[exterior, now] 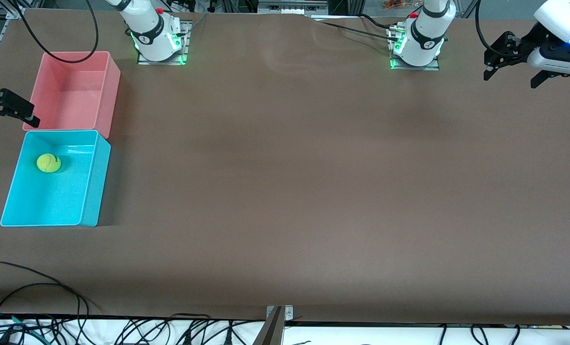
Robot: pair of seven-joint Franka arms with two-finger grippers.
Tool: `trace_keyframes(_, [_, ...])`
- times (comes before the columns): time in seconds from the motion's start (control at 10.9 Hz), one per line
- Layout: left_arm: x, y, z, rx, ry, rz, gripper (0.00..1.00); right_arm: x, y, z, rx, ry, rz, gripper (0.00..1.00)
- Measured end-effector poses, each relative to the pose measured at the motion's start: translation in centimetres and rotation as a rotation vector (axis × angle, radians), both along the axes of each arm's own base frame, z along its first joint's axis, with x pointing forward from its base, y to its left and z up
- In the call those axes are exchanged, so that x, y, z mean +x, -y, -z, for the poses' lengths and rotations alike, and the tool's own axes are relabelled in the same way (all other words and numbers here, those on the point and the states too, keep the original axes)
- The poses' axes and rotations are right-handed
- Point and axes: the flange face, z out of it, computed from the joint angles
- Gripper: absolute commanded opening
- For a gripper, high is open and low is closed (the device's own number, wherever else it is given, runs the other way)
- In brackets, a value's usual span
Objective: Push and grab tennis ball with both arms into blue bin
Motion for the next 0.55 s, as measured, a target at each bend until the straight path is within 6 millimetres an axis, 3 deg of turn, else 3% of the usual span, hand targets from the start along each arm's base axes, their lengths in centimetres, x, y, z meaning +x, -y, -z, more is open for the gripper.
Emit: trace_keyframes(0.55, [0.00,0.03,0.00,0.000,0.000,0.001,1.00,0.02,-0.25,0.08,-0.040,-0.007,0.094,1.00])
